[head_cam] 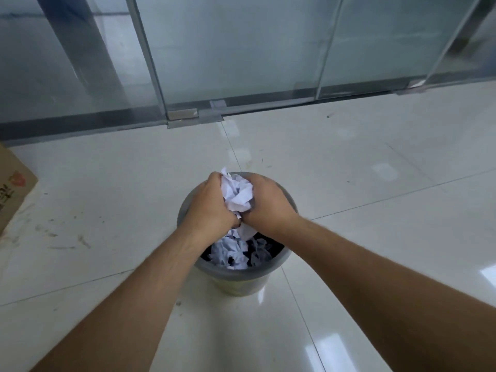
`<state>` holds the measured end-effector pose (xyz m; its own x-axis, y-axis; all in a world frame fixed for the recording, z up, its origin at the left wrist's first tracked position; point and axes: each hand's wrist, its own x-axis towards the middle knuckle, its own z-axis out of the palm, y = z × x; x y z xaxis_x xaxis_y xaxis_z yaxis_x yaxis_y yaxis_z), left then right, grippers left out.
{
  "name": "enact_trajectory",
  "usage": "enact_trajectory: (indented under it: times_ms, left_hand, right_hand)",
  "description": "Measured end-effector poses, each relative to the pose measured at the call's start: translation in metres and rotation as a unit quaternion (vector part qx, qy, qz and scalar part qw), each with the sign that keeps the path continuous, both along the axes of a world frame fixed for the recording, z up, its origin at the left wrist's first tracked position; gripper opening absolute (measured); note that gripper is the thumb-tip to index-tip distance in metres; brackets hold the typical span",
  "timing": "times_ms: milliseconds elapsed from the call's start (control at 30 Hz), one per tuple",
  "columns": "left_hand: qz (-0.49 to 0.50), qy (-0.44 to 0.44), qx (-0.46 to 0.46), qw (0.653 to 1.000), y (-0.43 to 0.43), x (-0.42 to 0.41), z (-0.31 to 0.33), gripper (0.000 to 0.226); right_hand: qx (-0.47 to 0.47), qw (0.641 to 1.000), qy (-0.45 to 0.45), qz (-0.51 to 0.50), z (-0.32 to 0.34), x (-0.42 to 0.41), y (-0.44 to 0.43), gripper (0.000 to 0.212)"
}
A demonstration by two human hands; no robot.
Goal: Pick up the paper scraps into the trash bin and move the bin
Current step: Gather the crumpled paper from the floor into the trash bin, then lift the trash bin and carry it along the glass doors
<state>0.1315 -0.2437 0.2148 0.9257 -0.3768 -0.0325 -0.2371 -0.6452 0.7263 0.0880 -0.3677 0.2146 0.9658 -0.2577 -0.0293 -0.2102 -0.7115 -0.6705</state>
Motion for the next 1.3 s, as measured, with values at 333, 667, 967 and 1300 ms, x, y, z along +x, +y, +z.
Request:
enact_trajectory:
  times_ms: [333, 667, 967, 1300]
  left_hand:
    - [0.004, 0.077, 0.048, 0.996, 0.016, -0.001, -0.019, 0.105]
    - [0.146, -0.009, 0.113, 0.983, 0.073, 0.017, -0.03, 0.076]
    - [0.138, 0.205, -0.089, 0.965, 0.073, 0.0, -0.06, 0.047]
    - [0.161, 0.081, -0.044, 0.983, 0.06, -0.008, -0.079, 0.026]
  right_hand:
    - [-0.023, 0.997, 0.07, 0.0, -0.003, -0.01, -0.016, 0.093]
    - [-0.085, 0.989, -0.009, -0.118, -0.014, -0.02, -0.062, 0.081]
    - [0.094, 0.971, 0.113, -0.188, -0.062, -0.043, -0.07, 0.069]
    - [0.031, 0.978, 0.09, -0.183, -0.074, -0.037, -0.065, 0.046]
